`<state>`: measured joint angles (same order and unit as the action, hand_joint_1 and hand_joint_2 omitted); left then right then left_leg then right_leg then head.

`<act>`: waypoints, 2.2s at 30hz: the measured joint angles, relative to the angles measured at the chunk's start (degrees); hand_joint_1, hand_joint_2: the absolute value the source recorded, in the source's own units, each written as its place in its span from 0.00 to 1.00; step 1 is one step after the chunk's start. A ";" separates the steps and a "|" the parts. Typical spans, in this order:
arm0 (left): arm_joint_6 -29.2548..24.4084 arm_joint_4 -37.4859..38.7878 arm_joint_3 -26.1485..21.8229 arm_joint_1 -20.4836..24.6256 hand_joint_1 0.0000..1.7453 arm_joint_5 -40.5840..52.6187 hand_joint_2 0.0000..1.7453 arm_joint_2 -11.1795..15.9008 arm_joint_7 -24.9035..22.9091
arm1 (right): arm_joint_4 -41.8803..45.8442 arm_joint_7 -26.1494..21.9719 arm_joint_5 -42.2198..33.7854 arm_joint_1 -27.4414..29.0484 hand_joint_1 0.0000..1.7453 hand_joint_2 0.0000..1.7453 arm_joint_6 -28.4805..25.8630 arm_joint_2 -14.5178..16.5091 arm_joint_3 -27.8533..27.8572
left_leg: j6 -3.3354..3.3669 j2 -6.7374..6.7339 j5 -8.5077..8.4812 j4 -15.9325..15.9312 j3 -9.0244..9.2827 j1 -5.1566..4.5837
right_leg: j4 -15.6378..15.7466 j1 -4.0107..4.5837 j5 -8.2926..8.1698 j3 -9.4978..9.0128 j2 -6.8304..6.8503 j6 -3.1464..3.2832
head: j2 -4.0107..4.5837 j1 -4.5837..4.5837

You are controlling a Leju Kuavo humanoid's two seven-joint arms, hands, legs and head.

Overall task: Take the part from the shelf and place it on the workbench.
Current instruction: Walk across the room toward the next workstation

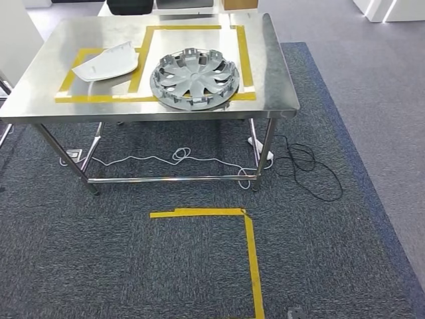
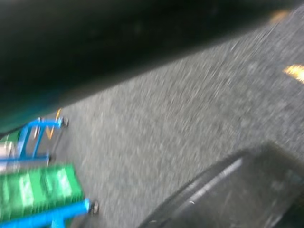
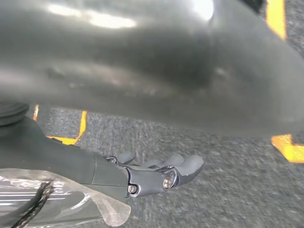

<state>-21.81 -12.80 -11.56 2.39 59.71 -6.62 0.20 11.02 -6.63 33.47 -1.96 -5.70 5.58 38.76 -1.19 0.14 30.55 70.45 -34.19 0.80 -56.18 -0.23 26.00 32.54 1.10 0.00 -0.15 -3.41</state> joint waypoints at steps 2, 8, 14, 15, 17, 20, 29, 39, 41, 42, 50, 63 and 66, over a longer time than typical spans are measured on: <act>-0.13 0.01 -0.54 -0.02 0.00 -0.65 0.00 -0.25 -0.05 | 0.04 -0.18 -0.07 -0.02 0.00 0.00 0.04 0.01 0.31 | 0.28 0.07 -0.05 -8.66 6.20 0.04 | -0.95 0.05 -0.80 1.61 0.04 -0.62 | 0.00 -0.03; -0.46 0.32 -1.58 -0.16 0.00 -1.08 0.00 -0.51 0.27 | 0.07 -0.49 -0.21 0.12 0.00 0.00 0.09 -0.01 0.87 | 3.12 -0.23 -1.11 -14.35 6.67 -0.55 | -2.96 -0.51 0.08 3.93 -0.32 -2.57 | 0.00 0.00; -1.52 0.46 -1.93 -0.21 0.00 -0.56 0.00 -0.73 0.98 | 0.07 -0.90 0.03 0.06 0.00 0.00 0.39 0.02 1.27 | 3.83 -0.47 -6.16 -13.93 0.05 -1.21 | -17.85 -0.44 7.48 4.58 -0.94 -2.63 | 0.00 -0.20; -1.56 0.46 -2.08 -0.19 0.00 -0.55 0.00 -0.79 1.00 | 0.07 -0.85 0.02 0.04 0.00 0.00 0.37 0.02 1.39 | 3.73 -0.47 -6.91 -13.74 -1.03 -1.25 | -15.79 -0.39 5.55 2.04 -0.95 -2.48 | 0.00 -0.21; -1.58 0.47 -2.37 -0.13 0.00 -0.58 0.00 -0.98 1.02 | 0.13 -0.76 -0.01 -0.15 0.00 0.00 0.34 0.02 1.53 | 3.34 -0.39 -8.27 -13.31 -2.51 -1.35 | -6.66 -0.24 5.04 -5.49 -0.99 -2.08 | -0.01 -0.25; -1.63 0.49 -2.64 -0.07 0.00 -0.65 0.00 -1.19 1.00 | 0.24 -0.74 -0.01 -0.56 0.00 0.00 0.33 0.02 1.68 | 2.44 -0.41 -10.44 -13.21 -3.36 -1.36 | 2.77 0.12 7.73 -11.10 -1.10 -1.39 | 0.00 -0.30; -1.15 0.78 -3.06 -0.37 0.00 -1.20 0.00 -1.16 0.52 | 0.09 -0.63 -0.17 -0.35 0.00 0.00 0.44 0.17 2.02 | 0.01 -0.21 0.73 3.94 -4.43 -0.41 | 1.12 0.17 1.81 -3.14 -0.03 0.48 | 0.00 0.34; -2.28 0.86 -3.86 -0.27 0.00 -1.26 0.00 -1.42 0.32 | 0.09 -1.07 -0.08 -0.16 0.00 0.00 0.76 0.17 2.38 | 3.65 -0.33 -0.89 -14.76 6.58 -0.76 | -3.91 -0.15 1.85 3.48 -0.49 -2.26 | 0.00 0.30; -2.43 0.86 -3.96 -0.26 0.00 -1.21 0.00 -1.56 0.20 | 0.09 -1.08 -0.04 0.01 0.00 0.00 0.79 0.19 2.42 | 4.06 -0.39 -2.04 -14.72 5.10 -0.84 | -10.32 -0.24 7.54 5.38 -0.84 -2.58 | 0.00 0.13; -2.53 0.86 -3.99 -0.25 0.00 -1.18 0.00 -1.65 0.14 | 0.09 -1.08 -0.03 0.04 0.00 0.00 0.81 0.20 2.44 | 4.06 -0.43 -2.63 -14.68 4.35 -0.92 | -13.85 -0.27 9.31 6.15 -0.90 -2.68 | 0.00 0.10; -3.15 0.91 -4.11 -0.15 0.00 -1.07 0.00 -2.32 -0.22 | 0.09 -1.12 -0.09 -0.13 0.00 0.00 0.92 0.21 2.94 | 2.56 -0.60 -5.72 -13.43 0.69 -1.39 | 0.85 -0.19 5.79 -7.65 -1.02 -2.03 | 0.00 0.08; -2.59 0.91 -4.11 -0.27 0.00 -0.65 0.00 -2.38 -1.01 | 0.09 -1.09 -0.70 0.10 0.00 0.00 0.97 0.24 3.37 | 4.60 -0.46 -7.86 -14.30 0.40 -1.26 | 1.66 0.32 5.17 -6.83 -0.70 -0.33 | 0.00 0.21; -2.85 0.91 -4.11 -0.26 0.00 0.02 0.00 -2.41 -1.21 | 0.09 -1.09 -0.66 0.08 0.00 0.00 0.96 0.23 3.39 | 3.13 -0.46 -7.74 -14.35 0.34 -1.04 | 1.62 0.45 5.25 -6.75 -0.70 -0.27 | 0.00 0.20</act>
<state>-24.66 -11.89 -15.67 2.13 59.73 -9.04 -1.01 11.10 -7.72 32.82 -1.88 -4.74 5.81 42.16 1.94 -0.32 22.81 56.09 -33.85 -0.23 -54.56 0.22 31.25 25.79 0.40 -0.27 -0.15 -3.21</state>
